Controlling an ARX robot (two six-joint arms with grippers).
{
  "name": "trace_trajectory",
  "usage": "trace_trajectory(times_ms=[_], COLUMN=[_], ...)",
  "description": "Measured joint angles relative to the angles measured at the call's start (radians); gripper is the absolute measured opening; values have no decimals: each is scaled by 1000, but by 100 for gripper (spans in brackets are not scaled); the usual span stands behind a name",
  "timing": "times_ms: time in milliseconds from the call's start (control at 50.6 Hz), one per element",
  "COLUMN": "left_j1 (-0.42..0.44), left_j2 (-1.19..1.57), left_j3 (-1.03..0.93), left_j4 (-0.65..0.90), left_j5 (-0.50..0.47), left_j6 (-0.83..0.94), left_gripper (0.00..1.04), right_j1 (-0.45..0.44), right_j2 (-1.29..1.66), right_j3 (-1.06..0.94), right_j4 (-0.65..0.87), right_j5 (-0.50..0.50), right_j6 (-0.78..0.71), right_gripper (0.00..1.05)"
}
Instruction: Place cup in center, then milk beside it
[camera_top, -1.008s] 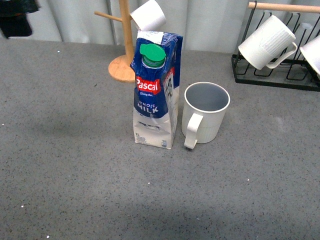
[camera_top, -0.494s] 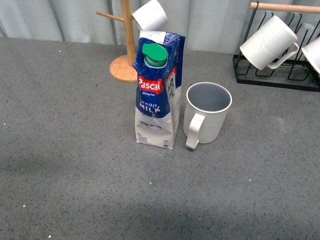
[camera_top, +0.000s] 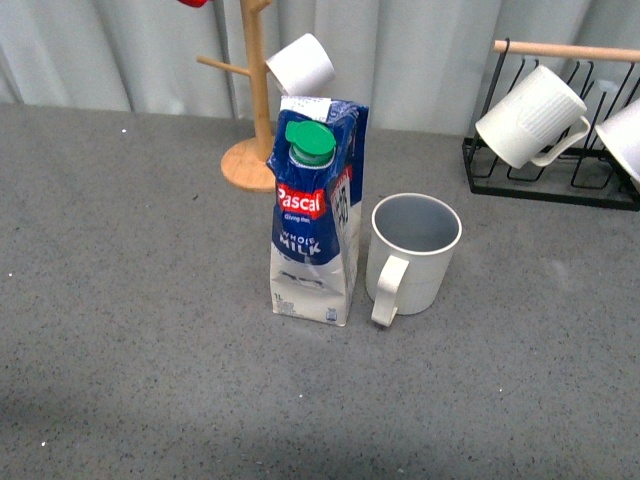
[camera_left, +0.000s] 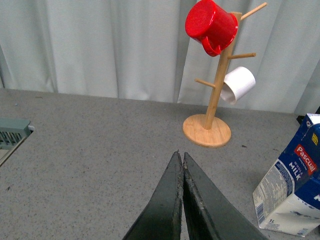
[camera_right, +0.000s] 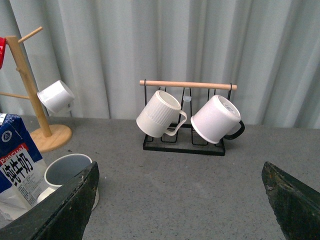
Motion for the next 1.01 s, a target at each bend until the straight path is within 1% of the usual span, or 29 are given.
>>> trace_trajectory(times_ms=[356,573,1008], left_j1=[0,0,0], left_j2=[-365,-513,-676], left_j3=[-26,-26,-27], left_j4=[-317,-456,-615], left_j5=[0,0,0], left_j6=[0,0,0], left_gripper=[4,4,4], right_j1=[0,0,0], right_j2=[0,0,0], right_j3=[0,0,0], right_j4=[0,0,0], right_j5=[0,0,0], right_j6=[0,0,0], right_gripper=[95,95,95])
